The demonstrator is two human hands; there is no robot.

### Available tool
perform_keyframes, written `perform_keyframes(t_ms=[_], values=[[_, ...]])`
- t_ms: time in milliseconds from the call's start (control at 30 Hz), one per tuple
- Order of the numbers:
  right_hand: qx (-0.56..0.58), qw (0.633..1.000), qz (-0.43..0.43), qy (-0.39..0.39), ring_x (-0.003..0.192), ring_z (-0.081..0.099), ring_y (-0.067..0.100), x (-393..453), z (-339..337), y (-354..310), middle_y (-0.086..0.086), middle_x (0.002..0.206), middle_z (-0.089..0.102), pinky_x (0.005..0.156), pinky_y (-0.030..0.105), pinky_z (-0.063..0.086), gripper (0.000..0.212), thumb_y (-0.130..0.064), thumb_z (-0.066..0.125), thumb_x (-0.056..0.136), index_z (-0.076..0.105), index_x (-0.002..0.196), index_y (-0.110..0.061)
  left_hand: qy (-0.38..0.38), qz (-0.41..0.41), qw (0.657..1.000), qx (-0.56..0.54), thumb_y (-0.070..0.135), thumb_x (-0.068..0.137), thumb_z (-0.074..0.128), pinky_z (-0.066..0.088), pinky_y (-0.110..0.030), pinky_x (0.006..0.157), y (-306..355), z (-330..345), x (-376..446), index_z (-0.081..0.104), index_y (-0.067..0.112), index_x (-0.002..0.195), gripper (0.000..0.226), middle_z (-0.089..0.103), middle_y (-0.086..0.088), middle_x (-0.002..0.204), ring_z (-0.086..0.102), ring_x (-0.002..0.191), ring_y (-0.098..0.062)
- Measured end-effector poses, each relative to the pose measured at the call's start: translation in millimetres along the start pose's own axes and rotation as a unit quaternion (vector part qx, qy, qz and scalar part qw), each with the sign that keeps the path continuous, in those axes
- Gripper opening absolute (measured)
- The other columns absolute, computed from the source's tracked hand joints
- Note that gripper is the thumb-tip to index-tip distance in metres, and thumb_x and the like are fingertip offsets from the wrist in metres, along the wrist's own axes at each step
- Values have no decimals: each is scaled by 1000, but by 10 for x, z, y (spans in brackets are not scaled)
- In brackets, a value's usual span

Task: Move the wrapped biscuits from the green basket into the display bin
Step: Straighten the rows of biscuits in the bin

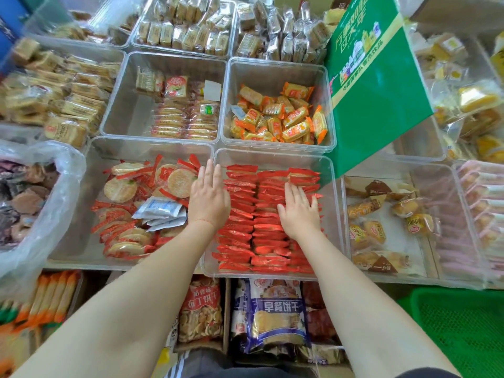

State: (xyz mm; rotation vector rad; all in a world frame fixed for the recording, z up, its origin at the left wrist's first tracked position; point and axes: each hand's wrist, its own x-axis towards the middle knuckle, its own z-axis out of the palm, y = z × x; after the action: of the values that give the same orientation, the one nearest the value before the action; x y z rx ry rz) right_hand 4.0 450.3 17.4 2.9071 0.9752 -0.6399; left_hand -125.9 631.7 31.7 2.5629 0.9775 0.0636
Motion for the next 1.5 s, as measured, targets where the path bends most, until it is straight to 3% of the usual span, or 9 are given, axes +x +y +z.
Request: perform_keyframes(t_ms=[167, 333, 633, 767, 933, 1033, 1200, 1333, 1500], values=[[60, 991, -75, 93, 152, 0, 21, 5, -45, -392, 5, 165, 7, 123, 44, -1, 65, -47, 26, 102, 12, 157, -17, 26, -26, 998, -50, 32, 100, 34, 9, -38, 121, -10, 32, 35, 10, 16, 156, 62, 9, -7, 163, 7, 150, -25], [-46, 976, -214, -17, 151, -12, 21, 71, 82, -578, -3, 165, -7, 121, 50, -7, 90, -79, 34, 85, 0, 156, -36, 48, -69, 992, -89, 26, 101, 36, 18, -42, 116, -3, 35, 44, 20, 12, 154, 56, 27, -14, 156, 23, 143, -30], [-27, 981, -193, 7, 146, 19, 32, 92, -143, -832, 9, 156, 28, 117, 53, 16, 69, -53, 59, 89, 36, 147, -23, 48, -75, 993, -78, 24, 101, 36, 30, -45, 104, 14, 20, 68, 18, 14, 154, 57, 48, -13, 139, 40, 126, -33], [-19, 970, -232, 71, 108, 54, 31, 25, -147, -827, 7, 112, 56, 82, 40, 43, 27, -30, 64, 89, 59, 110, -14, 48, -70, 993, -77, 25, 101, 35, 31, -46, 104, 4, 28, 77, 17, 13, 154, 58, 48, -13, 138, 40, 126, -33], [33, 986, -151, 68, 80, 61, 33, -24, -132, -865, 7, 97, 54, 57, 34, 32, 7, -14, 51, 96, 56, 99, -11, 51, -67, 993, -77, 24, 100, 34, 32, -46, 103, -16, 42, 86, 19, 13, 154, 57, 50, -14, 135, 42, 123, -34], [74, 980, -183, 33, 86, 62, 31, -221, -224, -947, 5, 99, 60, 61, 37, 45, 9, -20, 54, 93, 58, 98, -13, 50, -68, 994, -74, 26, 101, 33, 30, -46, 105, -10, 29, 80, 17, 14, 154, 57, 48, -14, 138, 40, 126, -33], [42, 952, -216, -214, 96, 63, 16, -640, -120, -875, -7, 102, 68, 77, 33, 54, 17, -19, 64, 84, 73, 95, -27, 48, -54, 993, -90, 27, 100, 35, 30, -47, 106, -14, -1, 41, 23, 12, 152, 56, 48, -16, 139, 39, 127, -34], [44, 951, -227, -204, 107, 60, 17, -732, -52, -877, -6, 118, 64, 87, 31, 52, 36, -10, 61, 84, 72, 110, -32, 40, -43, 995, -76, 27, 99, 38, 29, -46, 106, -33, 8, -99, 23, 8, 152, 59, 45, -15, 145, 39, 131, -34], [17, 959, -225, -174, 101, 63, 22, -729, 3, -1050, -2, 105, 70, 79, 31, 51, 18, -16, 62, 84, 73, 96, -25, 51, -38, 995, -71, 28, 97, 36, 29, -43, 105, -134, 58, -404, 24, 8, 152, 60, 48, -13, 143, 41, 130, -30]])
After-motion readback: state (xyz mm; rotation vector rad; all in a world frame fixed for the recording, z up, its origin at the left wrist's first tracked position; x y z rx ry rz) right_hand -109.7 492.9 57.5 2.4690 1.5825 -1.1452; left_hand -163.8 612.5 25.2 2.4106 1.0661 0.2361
